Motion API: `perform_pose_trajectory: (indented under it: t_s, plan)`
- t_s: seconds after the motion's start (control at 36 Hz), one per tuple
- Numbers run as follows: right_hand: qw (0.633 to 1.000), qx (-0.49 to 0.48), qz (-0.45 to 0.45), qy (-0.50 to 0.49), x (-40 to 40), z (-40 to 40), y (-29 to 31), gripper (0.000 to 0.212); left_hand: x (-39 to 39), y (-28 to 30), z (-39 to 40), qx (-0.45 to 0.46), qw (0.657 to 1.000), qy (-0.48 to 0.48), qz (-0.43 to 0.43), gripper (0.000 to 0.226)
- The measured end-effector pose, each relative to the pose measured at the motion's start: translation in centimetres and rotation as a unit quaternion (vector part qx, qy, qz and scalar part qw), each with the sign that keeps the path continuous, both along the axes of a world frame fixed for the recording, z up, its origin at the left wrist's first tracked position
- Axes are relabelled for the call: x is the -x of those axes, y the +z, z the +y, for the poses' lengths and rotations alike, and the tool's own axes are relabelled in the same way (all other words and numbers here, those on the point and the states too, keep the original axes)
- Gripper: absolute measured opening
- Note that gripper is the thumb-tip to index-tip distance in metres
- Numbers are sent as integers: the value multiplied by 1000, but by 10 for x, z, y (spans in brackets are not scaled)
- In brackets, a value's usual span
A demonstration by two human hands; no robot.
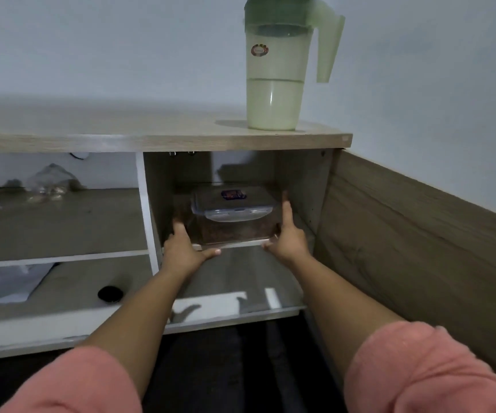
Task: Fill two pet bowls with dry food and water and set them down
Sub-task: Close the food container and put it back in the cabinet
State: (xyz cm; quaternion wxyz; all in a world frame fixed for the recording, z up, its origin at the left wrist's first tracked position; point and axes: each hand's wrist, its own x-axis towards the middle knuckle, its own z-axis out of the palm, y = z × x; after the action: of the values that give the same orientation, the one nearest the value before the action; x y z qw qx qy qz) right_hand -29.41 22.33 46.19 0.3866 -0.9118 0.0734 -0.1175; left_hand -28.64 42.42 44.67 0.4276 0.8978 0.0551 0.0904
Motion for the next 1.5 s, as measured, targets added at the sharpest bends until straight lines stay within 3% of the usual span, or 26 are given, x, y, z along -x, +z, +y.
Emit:
perform_pose_trajectory:
  t_s: [0.06, 0.28, 0.42, 0.69, 1.0, 1.28, 1.5]
  plan:
    - [1000, -16, 8, -6, 11, 2, 2, 112, 11, 0, 0, 10, 1000, 6, 8, 106]
    - [991, -58, 117, 1, 63, 12, 48, 111, 63, 45, 4, 13, 992, -18, 126, 108]
    - [982, -62, 178, 18, 98, 15, 103, 103, 95, 100, 5, 19, 977, -21, 210, 105]
    - [962, -76, 257, 43, 159, 7, 214, 98, 152, 227, 11, -3, 963, -43, 266, 89]
    - [961, -32, 271, 37, 210, -7, 298, 93, 186, 319, 12, -97, 963, -85, 237, 71]
    - [967, -14, 252, -45, 208, -5, 306, 82, 141, 327, 31, -179, 951, -179, 177, 65]
    - [959, -38, 248, -134, 198, -8, 301, 58, 84, 305, 43, -280, 911, -255, 165, 75]
